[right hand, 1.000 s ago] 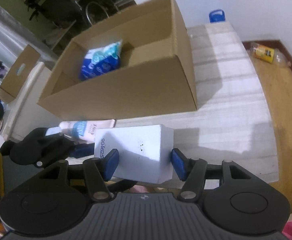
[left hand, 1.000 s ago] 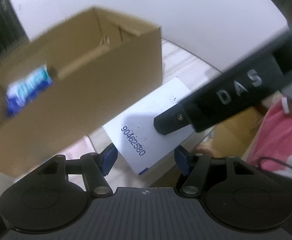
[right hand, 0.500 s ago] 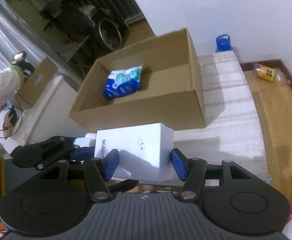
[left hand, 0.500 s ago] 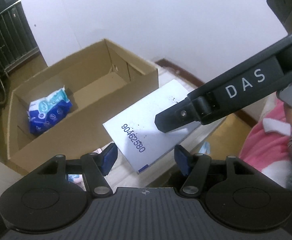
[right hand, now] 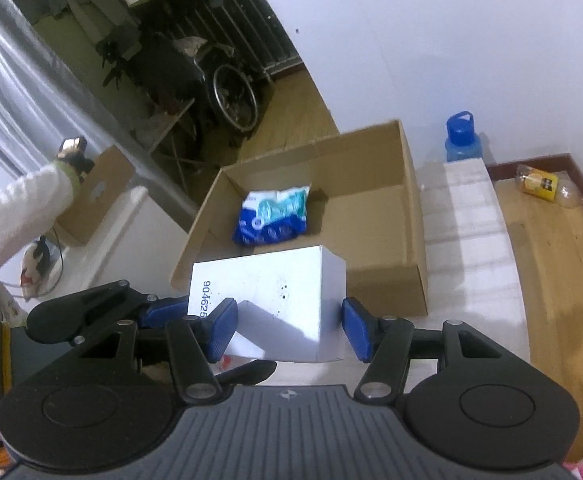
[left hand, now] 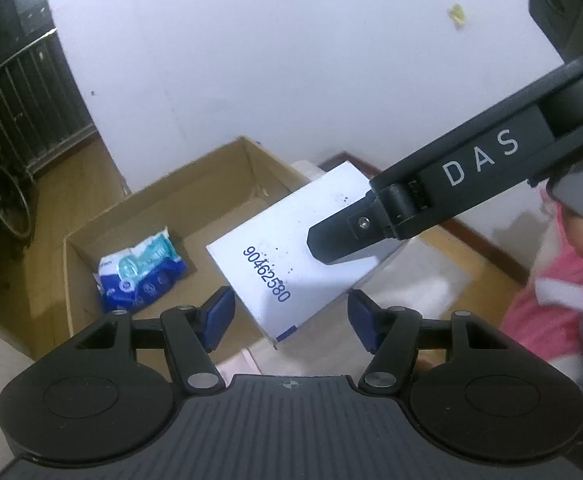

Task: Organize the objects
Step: 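Lift the white box with both grippers over the cardboard box, then lower the white box into the cardboard box beside the wipes pack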

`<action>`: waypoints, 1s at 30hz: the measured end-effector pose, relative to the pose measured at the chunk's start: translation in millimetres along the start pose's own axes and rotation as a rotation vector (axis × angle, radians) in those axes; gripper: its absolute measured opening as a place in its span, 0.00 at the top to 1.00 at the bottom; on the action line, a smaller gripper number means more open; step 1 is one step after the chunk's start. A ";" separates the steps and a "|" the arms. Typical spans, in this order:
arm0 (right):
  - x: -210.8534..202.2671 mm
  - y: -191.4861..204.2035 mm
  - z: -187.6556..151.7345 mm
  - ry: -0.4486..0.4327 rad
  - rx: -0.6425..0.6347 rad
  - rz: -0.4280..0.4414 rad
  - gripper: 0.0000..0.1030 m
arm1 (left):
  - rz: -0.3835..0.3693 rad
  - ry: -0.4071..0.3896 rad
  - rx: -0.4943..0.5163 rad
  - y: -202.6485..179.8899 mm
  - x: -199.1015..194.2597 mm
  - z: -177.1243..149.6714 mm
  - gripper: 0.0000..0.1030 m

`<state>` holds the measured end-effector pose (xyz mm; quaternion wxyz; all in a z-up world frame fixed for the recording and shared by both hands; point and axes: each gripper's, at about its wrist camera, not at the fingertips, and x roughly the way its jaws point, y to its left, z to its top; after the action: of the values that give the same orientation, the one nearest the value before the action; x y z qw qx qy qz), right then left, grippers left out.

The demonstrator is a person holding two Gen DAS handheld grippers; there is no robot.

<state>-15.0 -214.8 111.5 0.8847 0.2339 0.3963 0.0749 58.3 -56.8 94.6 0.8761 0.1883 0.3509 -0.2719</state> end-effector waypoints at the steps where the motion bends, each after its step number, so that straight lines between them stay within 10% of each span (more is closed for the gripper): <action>1: 3.7 0.7 7.2 -0.006 0.003 0.000 0.40 | -0.004 -0.001 -0.015 7.0 3.5 4.9 0.40; 14: 125.5 -8.6 93.2 0.039 0.040 -0.106 0.40 | 0.053 0.101 0.080 84.3 123.6 49.1 0.40; 30: 232.1 -39.7 111.6 0.176 0.100 -0.277 0.40 | -0.110 0.305 -0.053 135.0 230.8 44.2 0.40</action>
<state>221.7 -215.5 2.4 0.8357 0.2134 0.5038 -0.0475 303.0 -53.8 -22.0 0.8010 0.1847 0.4967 -0.2785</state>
